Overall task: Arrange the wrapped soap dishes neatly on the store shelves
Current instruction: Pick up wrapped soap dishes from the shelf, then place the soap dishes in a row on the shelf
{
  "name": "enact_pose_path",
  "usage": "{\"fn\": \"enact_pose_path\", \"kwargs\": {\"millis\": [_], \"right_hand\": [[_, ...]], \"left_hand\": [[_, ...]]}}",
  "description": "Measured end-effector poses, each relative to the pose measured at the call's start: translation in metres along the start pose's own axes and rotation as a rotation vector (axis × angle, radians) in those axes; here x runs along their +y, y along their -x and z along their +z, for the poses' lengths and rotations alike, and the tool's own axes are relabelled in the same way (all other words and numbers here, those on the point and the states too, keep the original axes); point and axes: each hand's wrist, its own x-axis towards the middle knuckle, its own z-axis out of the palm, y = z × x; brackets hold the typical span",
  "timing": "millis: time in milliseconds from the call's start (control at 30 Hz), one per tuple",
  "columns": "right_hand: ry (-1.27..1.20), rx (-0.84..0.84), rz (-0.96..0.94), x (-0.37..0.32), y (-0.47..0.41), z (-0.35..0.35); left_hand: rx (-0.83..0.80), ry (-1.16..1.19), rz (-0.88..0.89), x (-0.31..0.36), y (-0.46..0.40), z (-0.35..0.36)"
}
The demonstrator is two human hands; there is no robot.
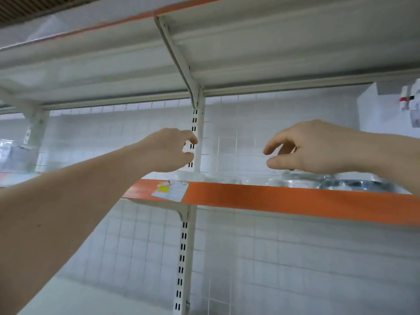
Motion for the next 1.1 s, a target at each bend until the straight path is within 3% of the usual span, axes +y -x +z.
{"fn": "enact_pose_path", "kwargs": {"millis": [300,433,533,633,733,833,933,1000,1100], "right_hand": [[0.04,-0.2,0.09,-0.038,-0.128,0.032],[0.07,-0.286,0.145,-0.039,-0.177,0.046],[0.179,-0.383,0.152,-0.037,-0.201,0.071],[0.284,-0.456,0.107,-0.03,-0.213,0.11],[0.223,-0.569,0.128,-0.019,-0.213,0.141],[0.119,-0.438,0.127,-0.013,-0.213,0.145],[-0.015,-0.188,0.142,-0.01,-0.217,0.142],[-0.082,-0.221,0.151,-0.008,-0.214,0.139],[-0.069,-0.37,0.15,-0.012,-0.204,0.138]], "left_hand": [[-0.323,-0.059,-0.071,-0.098,-0.08,0.033],[-0.55,0.113,-0.028,-0.092,-0.101,0.046],[-0.604,0.06,0.07,-0.076,-0.112,0.064],[-0.578,-0.068,0.16,-0.074,-0.117,0.089],[-0.541,-0.076,0.178,-0.082,-0.119,0.097],[-0.449,-0.035,0.126,-0.088,-0.12,0.09],[-0.315,0.333,-0.034,-0.091,-0.119,0.085],[-0.18,0.604,-0.153,-0.092,-0.122,0.084],[0.008,0.675,-0.285,-0.098,-0.13,0.081]]}}
